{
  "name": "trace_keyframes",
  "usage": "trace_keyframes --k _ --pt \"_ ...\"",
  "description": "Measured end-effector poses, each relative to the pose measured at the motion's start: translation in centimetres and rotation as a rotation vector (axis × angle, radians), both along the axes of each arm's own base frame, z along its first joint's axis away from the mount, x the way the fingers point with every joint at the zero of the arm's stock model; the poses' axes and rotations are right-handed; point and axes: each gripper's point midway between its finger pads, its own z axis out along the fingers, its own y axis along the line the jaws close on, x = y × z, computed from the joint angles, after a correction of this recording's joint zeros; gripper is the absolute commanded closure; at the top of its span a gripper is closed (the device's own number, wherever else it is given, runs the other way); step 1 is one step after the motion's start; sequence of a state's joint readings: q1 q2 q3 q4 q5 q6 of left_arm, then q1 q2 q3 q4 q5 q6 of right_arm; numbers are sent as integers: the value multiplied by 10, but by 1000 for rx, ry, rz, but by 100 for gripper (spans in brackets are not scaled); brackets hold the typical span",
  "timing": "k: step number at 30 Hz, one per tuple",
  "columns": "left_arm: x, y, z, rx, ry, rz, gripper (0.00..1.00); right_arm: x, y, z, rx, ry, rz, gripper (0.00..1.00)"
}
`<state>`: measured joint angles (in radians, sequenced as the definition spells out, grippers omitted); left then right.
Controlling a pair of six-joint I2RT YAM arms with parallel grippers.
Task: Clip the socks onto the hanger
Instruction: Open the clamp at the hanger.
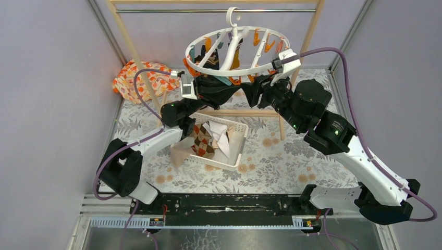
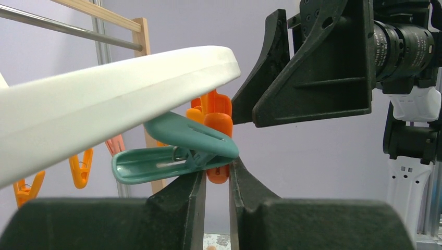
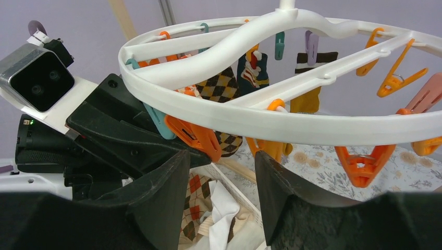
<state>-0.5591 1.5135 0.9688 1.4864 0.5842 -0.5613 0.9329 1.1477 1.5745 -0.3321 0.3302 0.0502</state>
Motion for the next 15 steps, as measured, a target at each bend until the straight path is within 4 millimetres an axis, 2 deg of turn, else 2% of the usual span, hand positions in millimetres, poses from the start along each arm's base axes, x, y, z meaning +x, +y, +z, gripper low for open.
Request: trace_keyframes --k 7,13,15 --pt "1 0 0 0 4 0 97 1 1 -2 -4 3 0 40" --pt "8 -4 -7 7 25 3 100 16 14 -19 -48 33 -28 26" --pt "12 -5 -10 10 41 9 100 19 16 -24 -59 42 -37 24"
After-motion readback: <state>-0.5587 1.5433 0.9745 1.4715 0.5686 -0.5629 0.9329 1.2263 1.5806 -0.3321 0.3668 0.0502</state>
